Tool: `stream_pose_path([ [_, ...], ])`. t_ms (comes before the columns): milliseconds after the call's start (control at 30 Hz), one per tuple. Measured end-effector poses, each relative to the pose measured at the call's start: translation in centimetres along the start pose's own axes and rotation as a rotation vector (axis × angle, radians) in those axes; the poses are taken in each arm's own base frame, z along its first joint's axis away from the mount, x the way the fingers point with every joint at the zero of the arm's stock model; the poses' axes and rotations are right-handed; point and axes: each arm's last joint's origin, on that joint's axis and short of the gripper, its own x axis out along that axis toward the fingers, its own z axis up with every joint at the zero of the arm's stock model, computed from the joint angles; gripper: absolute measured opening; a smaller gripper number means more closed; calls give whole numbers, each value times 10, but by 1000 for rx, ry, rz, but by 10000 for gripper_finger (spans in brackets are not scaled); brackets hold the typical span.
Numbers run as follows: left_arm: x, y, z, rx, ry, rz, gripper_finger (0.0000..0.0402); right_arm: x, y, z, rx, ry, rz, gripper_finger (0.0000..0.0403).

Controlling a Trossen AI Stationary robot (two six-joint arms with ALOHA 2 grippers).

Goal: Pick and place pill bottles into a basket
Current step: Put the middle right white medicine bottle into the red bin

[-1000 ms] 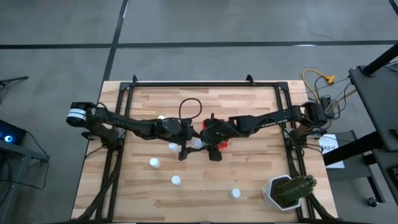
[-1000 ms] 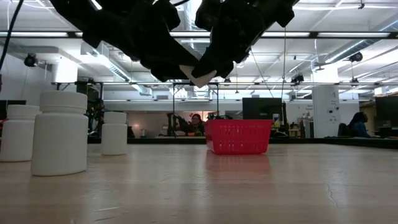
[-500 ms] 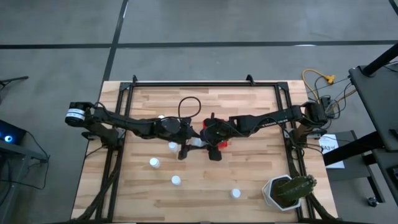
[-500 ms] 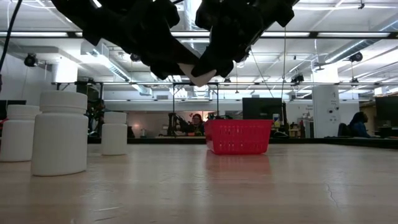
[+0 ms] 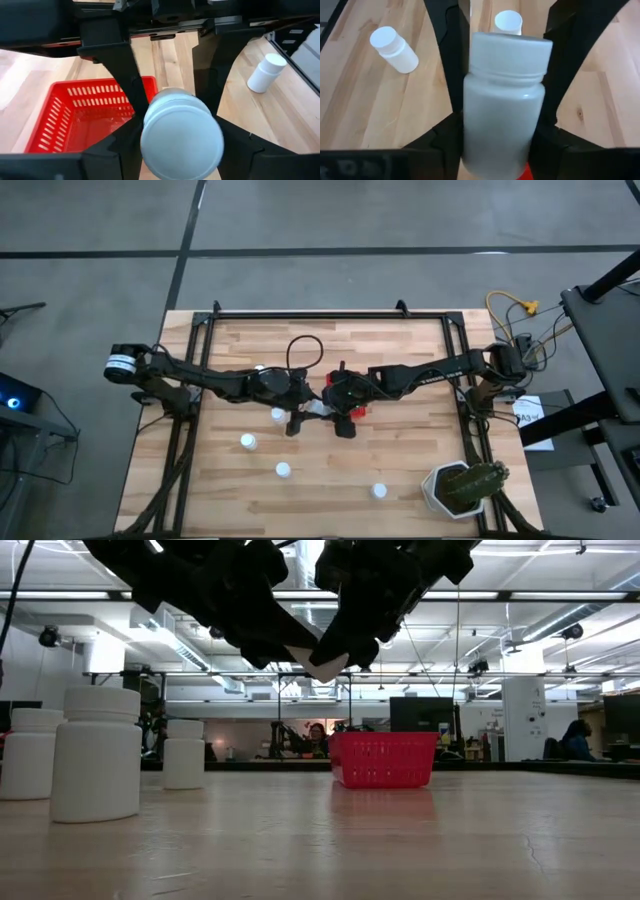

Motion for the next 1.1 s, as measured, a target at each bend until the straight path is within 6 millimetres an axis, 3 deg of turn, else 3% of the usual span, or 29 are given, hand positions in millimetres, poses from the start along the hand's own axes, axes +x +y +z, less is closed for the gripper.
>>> stream_pose_path([
  [167, -1, -1, -1, -1, 16, -12, 159, 0, 0, -1, -10, 6, 4, 210],
  [433, -13, -1, 4, -4, 24, 2, 159, -7, -2, -3, -3, 37, -25, 201],
  [900, -15, -1, -1, -27, 65, 5, 159, -29, -11, -9, 35, -8, -395, 173],
  [1100, -15, 2, -1, -6, 73, 42, 159, -43, -13, -12, 33, -135, -495, 160],
])
